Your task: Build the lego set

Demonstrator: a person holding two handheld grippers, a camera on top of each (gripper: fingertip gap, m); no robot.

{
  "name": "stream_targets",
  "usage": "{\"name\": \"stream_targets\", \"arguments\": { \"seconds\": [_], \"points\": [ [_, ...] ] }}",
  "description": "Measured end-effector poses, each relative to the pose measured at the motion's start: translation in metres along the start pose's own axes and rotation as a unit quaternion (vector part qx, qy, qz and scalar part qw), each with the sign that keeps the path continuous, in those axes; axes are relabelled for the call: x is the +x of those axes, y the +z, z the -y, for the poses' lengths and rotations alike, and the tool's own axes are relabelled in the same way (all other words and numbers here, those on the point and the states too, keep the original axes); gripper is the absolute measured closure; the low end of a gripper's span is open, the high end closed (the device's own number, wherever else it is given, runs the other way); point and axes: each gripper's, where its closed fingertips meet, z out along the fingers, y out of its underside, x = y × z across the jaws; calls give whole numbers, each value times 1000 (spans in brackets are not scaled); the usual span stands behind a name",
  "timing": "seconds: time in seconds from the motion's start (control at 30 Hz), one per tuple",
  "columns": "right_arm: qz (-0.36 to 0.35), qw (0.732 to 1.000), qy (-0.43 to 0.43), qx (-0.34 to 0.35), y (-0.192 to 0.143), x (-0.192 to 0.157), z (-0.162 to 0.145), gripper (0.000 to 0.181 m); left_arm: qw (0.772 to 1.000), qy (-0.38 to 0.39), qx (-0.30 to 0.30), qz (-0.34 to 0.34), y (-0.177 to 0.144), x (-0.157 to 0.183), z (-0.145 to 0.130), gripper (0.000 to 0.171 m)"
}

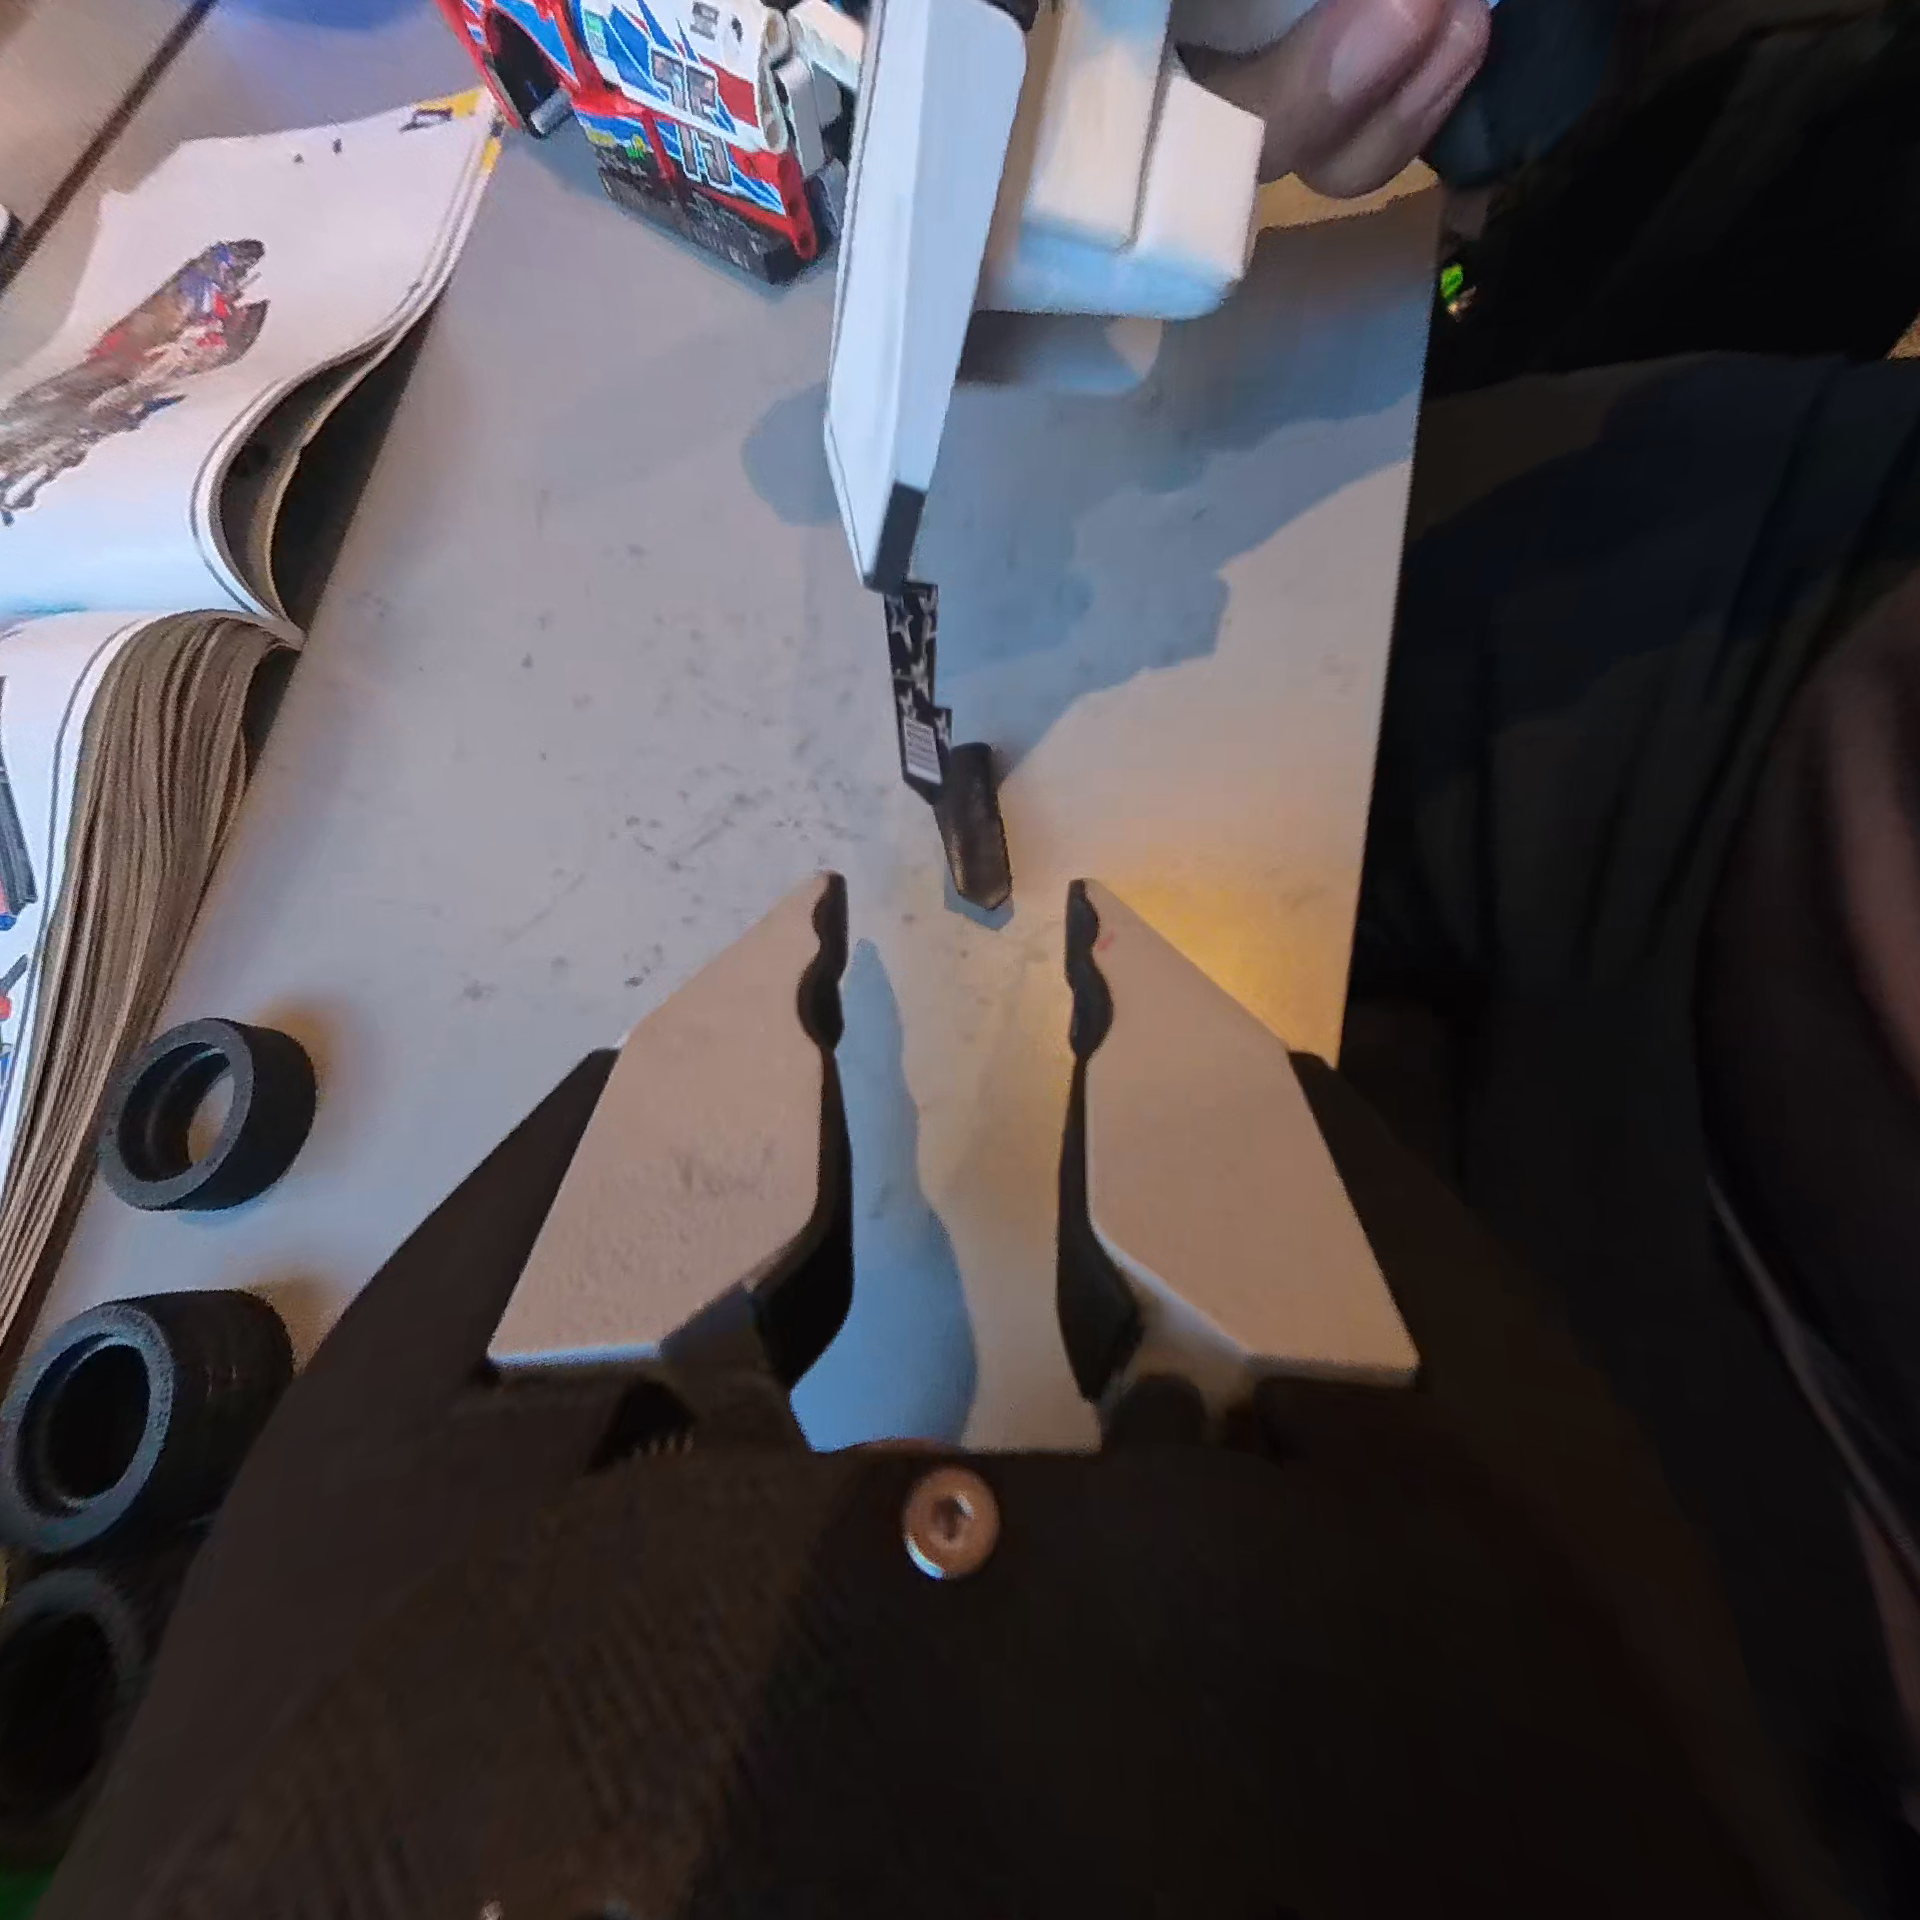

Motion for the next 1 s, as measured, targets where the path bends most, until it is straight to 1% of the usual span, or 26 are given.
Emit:
{"name": "stream_targets", "arguments": {
  "seconds": [0.1,0.17,0.4,0.5,0.67,0.73,0.8,0.83,0.87,0.9,1.0],
  "points": [
    [1,1000,10,-20,8,2,-4,181,1000,6,-23,1,6,0,-5,135],
    [-1,999,17,-29,10,5,-5,181,1000,8,-22,-1,6,0,-4,135],
    [1,998,40,-46,13,11,-9,181,999,30,10,-15,0,7,2,131],
    [11,997,50,-52,15,11,-10,181,999,30,14,-28,-1,10,3,128],
    [20,996,59,-68,17,15,-12,181,999,16,21,-35,-2,8,4,128],
    [28,995,61,-68,19,14,-12,181,999,4,18,-32,-2,5,3,128],
    [35,996,58,-63,21,11,-13,181,999,-11,12,-32,-1,2,1,132],
    [36,996,55,-59,21,11,-12,181,999,-19,1,-34,1,1,-1,137],
    [36,997,53,-52,20,10,-11,181,999,-25,-14,-34,5,0,-5,138],
    [35,997,49,-42,17,8,-9,181,998,-29,-28,-40,8,1,-7,137],
    [27,999,36,-10,1,3,1,181,998,-34,-27,-43,12,1,-4,140]
  ]
}}
